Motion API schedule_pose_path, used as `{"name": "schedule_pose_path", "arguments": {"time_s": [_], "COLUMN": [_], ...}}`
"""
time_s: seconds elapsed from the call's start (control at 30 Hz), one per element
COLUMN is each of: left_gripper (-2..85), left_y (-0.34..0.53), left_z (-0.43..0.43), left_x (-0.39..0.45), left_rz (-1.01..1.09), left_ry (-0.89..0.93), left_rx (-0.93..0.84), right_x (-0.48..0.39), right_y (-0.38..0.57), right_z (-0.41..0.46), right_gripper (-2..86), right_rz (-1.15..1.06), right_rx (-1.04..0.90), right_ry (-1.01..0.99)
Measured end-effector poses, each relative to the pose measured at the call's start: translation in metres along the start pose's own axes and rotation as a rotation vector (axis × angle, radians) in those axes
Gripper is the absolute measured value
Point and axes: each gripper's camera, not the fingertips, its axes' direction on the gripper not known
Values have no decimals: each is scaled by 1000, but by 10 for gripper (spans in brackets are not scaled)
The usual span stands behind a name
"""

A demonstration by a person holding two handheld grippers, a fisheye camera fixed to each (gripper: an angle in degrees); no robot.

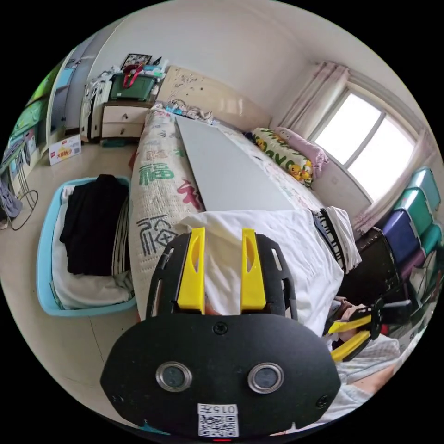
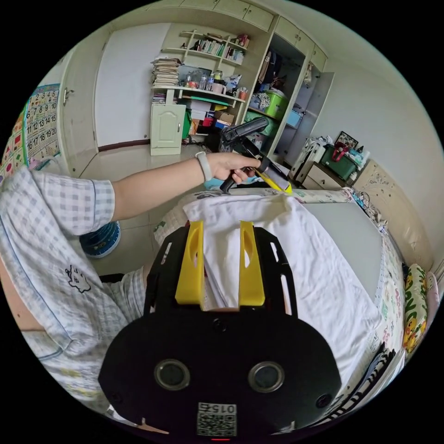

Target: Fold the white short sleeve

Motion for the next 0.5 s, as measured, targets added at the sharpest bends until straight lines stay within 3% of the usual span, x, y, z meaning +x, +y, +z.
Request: {"name": "schedule_pose_path", "arguments": {"time_s": [0.13,0.37,0.5], "left_gripper": [98,14,8], "left_y": [-17,13,19], "left_z": [35,26,14], "left_x": [-28,-69,-64], "left_rz": [-34,-98,-76], "left_ry": [23,117,48], "left_rx": [-87,49,100], "right_x": [13,40,47], "right_y": [3,29,40], "right_z": [37,38,35], "right_gripper": [96,28,18], "right_rz": [35,102,94], "right_rx": [-69,96,165], "right_ry": [-3,-122,-183]}}
